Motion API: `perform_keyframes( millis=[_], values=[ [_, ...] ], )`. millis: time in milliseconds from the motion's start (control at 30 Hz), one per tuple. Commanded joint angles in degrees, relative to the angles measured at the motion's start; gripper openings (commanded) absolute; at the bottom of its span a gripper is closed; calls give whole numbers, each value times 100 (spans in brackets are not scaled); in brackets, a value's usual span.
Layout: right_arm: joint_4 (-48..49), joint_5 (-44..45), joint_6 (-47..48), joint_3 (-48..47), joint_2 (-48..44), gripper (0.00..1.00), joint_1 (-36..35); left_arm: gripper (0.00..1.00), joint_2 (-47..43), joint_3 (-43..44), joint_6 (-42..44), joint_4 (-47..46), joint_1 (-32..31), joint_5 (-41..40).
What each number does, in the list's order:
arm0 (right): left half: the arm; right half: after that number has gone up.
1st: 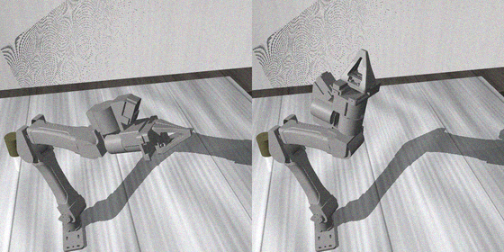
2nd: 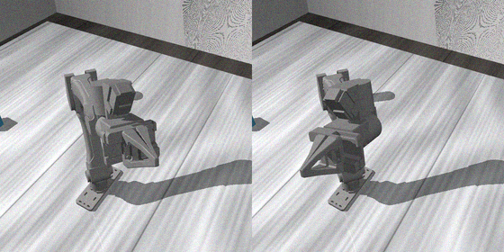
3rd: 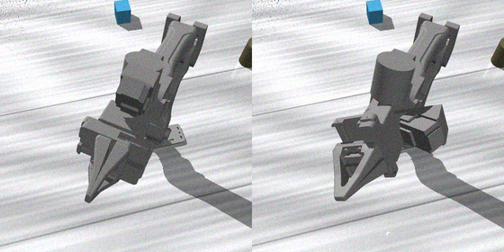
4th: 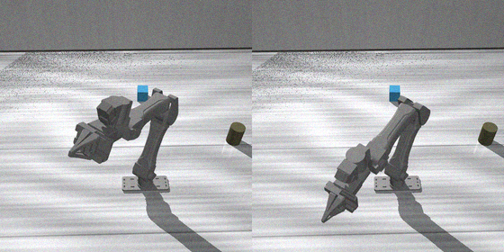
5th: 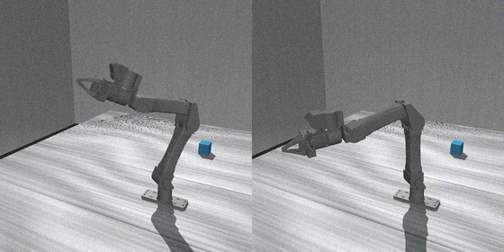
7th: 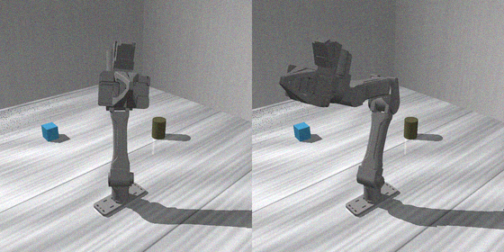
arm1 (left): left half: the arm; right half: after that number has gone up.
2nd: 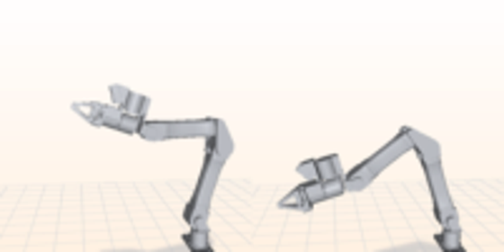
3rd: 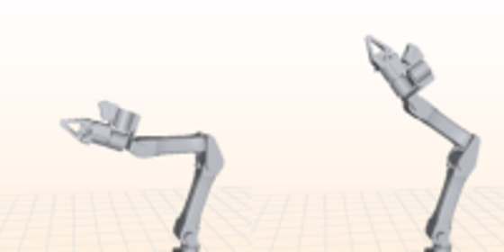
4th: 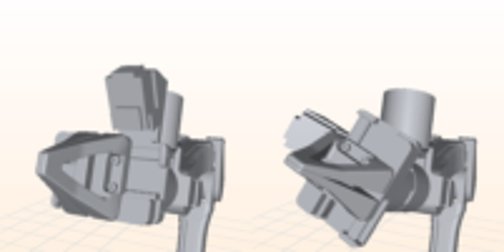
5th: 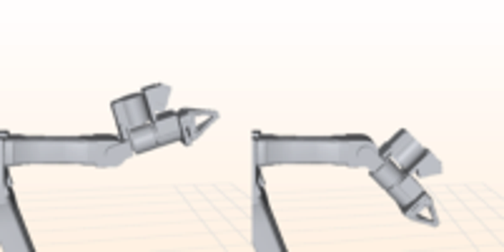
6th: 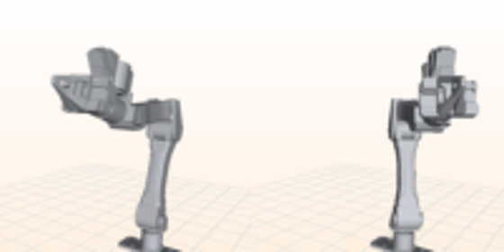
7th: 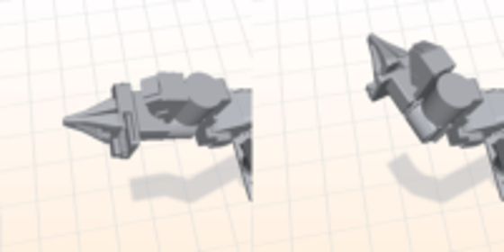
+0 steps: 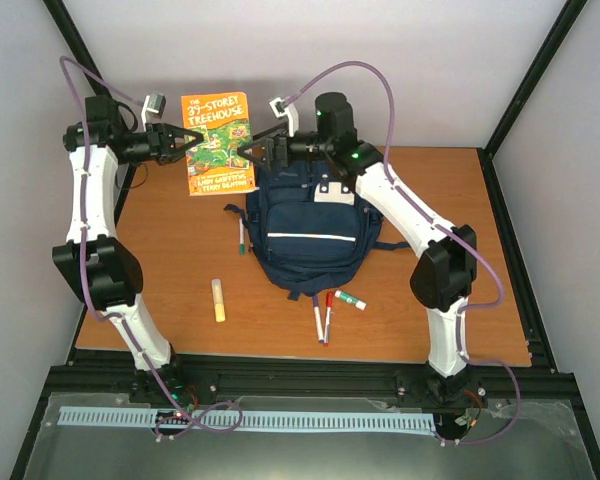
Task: Pack the student bag
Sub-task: Pick up the book from the center of the board.
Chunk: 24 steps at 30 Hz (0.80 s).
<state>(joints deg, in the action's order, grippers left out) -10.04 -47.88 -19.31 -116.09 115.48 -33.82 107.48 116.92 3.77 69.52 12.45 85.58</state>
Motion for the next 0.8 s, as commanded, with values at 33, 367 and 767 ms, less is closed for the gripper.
perform_keyframes(
  millis=[33,367,767],
  values=[
    [96,18,-117,-118,255,100,-177,1,-263,287,128,72,-84,1260],
    [604,-795,-373,-310,331,95,-234,1,-262,253,37,-66,-253,1252],
    [665,-738,-454,-311,-77,71,-194,9,-35,373,-8,-294,-257,480]
  ],
)
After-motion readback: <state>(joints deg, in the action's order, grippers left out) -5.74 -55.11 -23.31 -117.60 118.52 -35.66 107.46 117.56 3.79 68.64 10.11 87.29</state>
